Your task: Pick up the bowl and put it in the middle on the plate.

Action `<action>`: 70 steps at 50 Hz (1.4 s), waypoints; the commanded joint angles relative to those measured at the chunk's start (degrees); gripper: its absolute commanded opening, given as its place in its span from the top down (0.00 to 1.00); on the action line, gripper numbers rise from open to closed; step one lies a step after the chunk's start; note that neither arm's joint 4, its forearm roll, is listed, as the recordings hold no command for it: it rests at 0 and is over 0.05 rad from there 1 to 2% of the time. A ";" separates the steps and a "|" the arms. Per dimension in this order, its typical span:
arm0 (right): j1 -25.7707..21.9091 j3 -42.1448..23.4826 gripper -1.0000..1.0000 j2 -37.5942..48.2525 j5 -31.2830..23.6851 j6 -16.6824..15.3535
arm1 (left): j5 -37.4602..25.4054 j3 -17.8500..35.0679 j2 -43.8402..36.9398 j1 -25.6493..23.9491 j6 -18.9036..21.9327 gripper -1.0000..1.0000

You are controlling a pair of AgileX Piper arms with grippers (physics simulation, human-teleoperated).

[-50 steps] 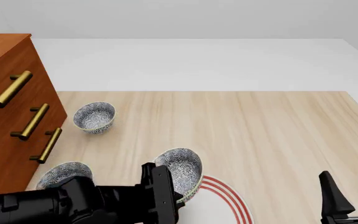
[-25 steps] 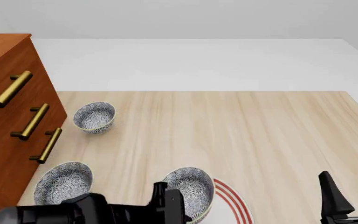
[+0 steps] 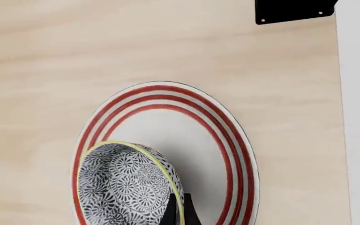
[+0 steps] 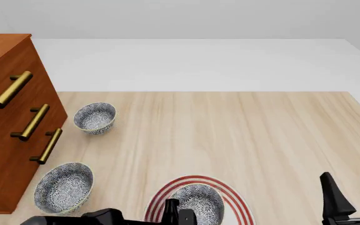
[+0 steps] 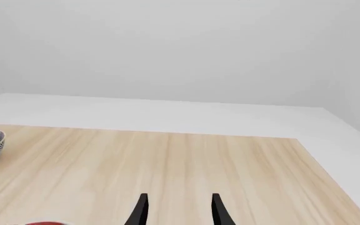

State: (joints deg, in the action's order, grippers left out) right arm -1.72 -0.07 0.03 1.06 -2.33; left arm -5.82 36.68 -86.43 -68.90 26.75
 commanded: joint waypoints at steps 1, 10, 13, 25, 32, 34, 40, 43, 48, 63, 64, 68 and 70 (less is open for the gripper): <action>-0.28 -0.03 0.00 0.00 -0.03 -0.56 | 1.82 -0.01 -2.55 -1.25 -0.48 1.00; -0.11 -0.04 0.00 0.00 -0.02 -0.32 | 2.79 0.15 -4.89 -2.10 -1.65 1.00; -0.03 0.00 0.00 0.00 0.07 -0.42 | 3.03 0.10 -4.91 -2.04 -1.27 1.00; 0.04 0.00 0.00 0.00 0.09 -0.23 | 3.44 0.09 -5.81 -2.61 -0.60 0.00; -0.05 -0.02 0.00 0.00 0.02 -0.26 | 2.07 1.30 -5.45 -3.98 -0.87 0.00; -0.04 -0.02 0.00 0.00 0.03 -0.26 | 1.66 1.47 -5.10 -4.07 -0.88 0.00; -0.09 0.02 0.00 0.00 0.04 -0.31 | 1.09 1.39 -4.11 -3.94 -0.44 0.00; -0.03 0.00 0.00 0.00 -0.01 -0.27 | 1.16 1.13 -3.54 -3.80 -0.43 0.00; -0.16 0.00 0.00 0.00 0.00 -0.35 | 0.18 0.80 -1.37 -3.29 0.21 0.00; -0.17 0.01 0.00 0.00 -0.03 -0.31 | -0.17 -0.53 1.57 -2.77 0.94 0.00; -0.17 0.02 0.00 0.00 -0.03 -0.24 | -0.58 -0.39 2.03 -2.79 0.96 0.00; -0.17 -0.07 0.00 0.00 -0.15 -0.07 | -2.20 0.54 3.63 -3.11 -0.04 0.00; -0.13 0.01 0.00 0.00 -0.10 -0.06 | -2.80 0.69 4.01 -3.53 -0.26 0.00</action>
State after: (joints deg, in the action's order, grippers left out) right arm -1.87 -0.08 0.03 1.00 -2.56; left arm -6.42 36.76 -84.94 -71.87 27.17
